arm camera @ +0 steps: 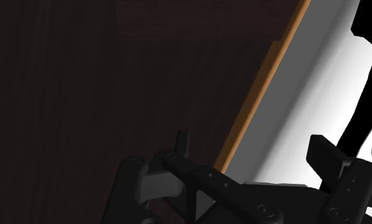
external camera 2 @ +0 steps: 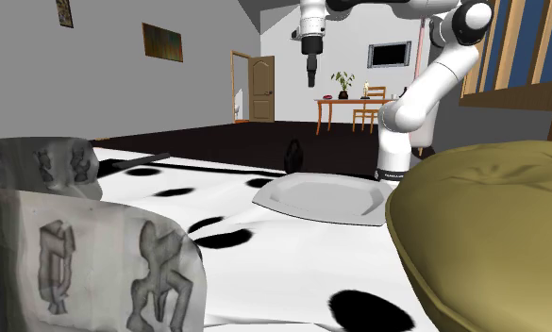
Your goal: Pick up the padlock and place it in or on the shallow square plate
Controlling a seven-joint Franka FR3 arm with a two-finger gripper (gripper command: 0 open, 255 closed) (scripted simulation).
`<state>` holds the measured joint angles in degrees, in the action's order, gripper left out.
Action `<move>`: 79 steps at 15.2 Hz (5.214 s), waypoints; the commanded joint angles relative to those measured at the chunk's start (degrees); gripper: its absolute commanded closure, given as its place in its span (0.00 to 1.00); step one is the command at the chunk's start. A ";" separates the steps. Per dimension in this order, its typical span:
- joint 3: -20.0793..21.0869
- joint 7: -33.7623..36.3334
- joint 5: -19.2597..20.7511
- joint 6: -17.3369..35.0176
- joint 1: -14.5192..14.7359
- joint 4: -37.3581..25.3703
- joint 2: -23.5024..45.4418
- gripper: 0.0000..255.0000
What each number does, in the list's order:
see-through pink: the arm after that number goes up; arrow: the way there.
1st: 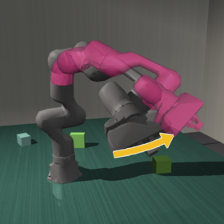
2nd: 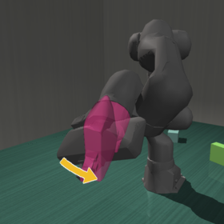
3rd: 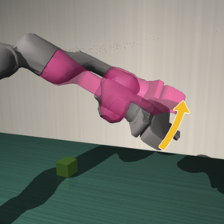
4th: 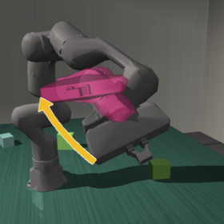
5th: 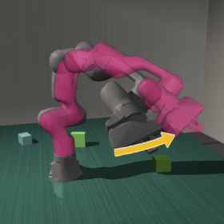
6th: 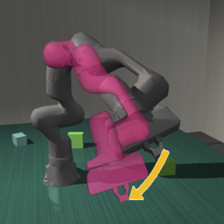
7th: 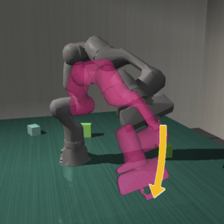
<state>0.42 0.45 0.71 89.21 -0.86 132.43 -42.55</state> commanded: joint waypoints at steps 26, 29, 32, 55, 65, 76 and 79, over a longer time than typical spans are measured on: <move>25.91 1.25 -0.88 29.24 16.94 5.76 16.53 0.00; 26.17 1.53 -0.54 31.73 16.66 7.35 17.48 0.00; 26.45 1.87 -0.11 34.25 16.33 8.82 18.58 0.00; 13.80 -25.12 -16.81 46.74 26.51 17.17 18.83 0.00; 9.46 -37.92 -26.40 56.04 32.31 20.00 25.56 0.00; 9.45 -37.92 -26.38 56.02 32.30 19.97 25.57 1.00; 9.42 -37.92 -26.33 55.92 32.26 19.92 25.52 1.00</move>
<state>9.93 -37.48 -25.68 145.02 31.51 152.15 -17.34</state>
